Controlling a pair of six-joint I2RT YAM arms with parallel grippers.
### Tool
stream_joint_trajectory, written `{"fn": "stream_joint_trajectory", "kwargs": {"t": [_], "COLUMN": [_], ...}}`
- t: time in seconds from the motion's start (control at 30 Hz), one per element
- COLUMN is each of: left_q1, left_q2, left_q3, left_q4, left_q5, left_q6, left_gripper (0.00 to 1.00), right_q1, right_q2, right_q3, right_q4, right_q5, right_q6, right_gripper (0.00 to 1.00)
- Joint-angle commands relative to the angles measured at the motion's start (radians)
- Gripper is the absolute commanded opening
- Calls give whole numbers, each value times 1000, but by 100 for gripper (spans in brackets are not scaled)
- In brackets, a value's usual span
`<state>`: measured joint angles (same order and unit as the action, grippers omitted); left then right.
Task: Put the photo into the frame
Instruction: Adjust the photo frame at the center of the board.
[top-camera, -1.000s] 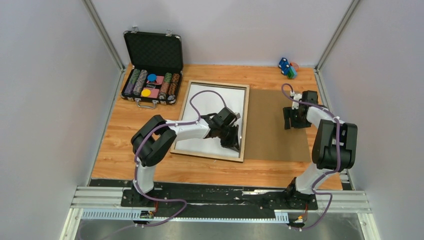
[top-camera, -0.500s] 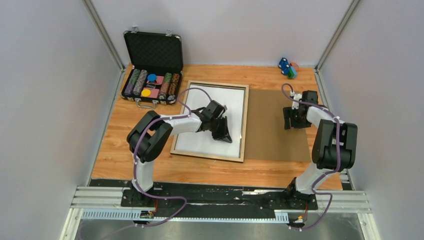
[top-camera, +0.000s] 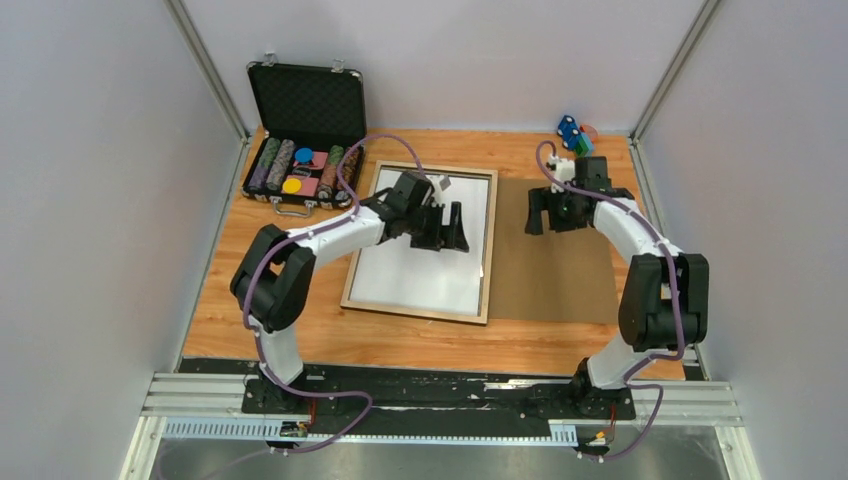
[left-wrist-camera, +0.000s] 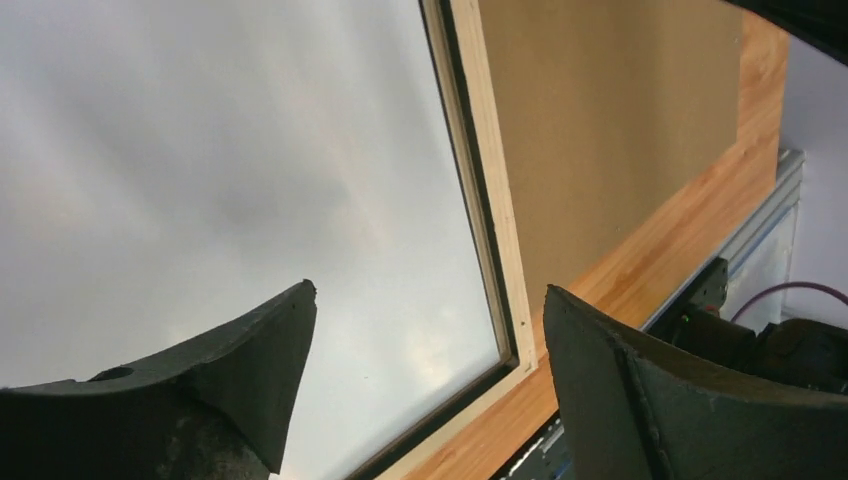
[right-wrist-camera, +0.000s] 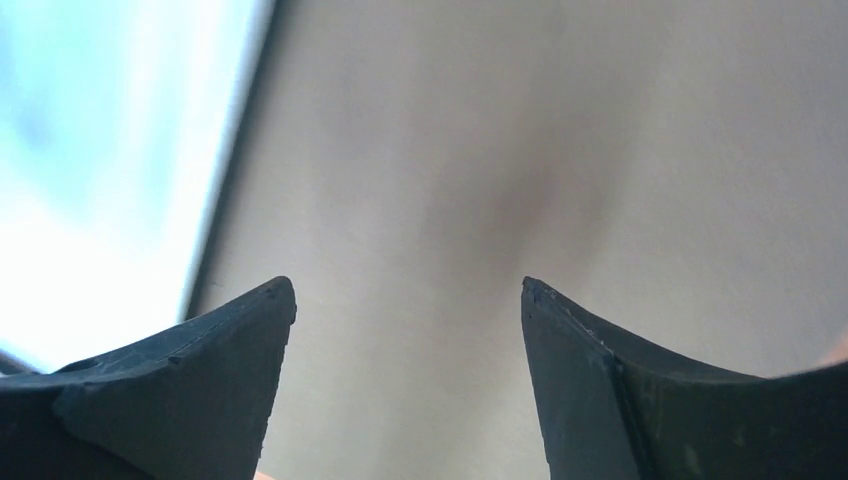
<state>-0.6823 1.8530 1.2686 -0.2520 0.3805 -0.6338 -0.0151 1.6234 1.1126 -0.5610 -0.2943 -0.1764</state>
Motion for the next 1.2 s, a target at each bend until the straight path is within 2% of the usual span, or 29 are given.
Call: {"fn": "stream_joint_trajectory", "kwargs": {"t": [0.0, 0.1, 0.33, 0.63, 1.17], "left_q1": [66, 76, 87, 125, 192], "left_q2": [-100, -158, -327, -415, -436], "left_q3": [56, 59, -22, -48, -79], "left_q4": [-72, -107, -98, -99, -80], "left_q5": [-64, -142, -251, -280, -262], "left_q6": [206, 331, 488, 519, 502], "left_gripper": [94, 100, 100, 100, 100], "right_q1": [109, 148, 202, 216, 281], "right_q2": [35, 138, 297, 375, 429], "right_q3": [125, 196, 280, 282, 340], "right_q4": [66, 87, 115, 124, 119], "right_q5": [-104, -137, -132, -172, -96], "right_q6": [123, 213, 319, 373, 405], "right_gripper": [80, 77, 72, 58, 4]}}
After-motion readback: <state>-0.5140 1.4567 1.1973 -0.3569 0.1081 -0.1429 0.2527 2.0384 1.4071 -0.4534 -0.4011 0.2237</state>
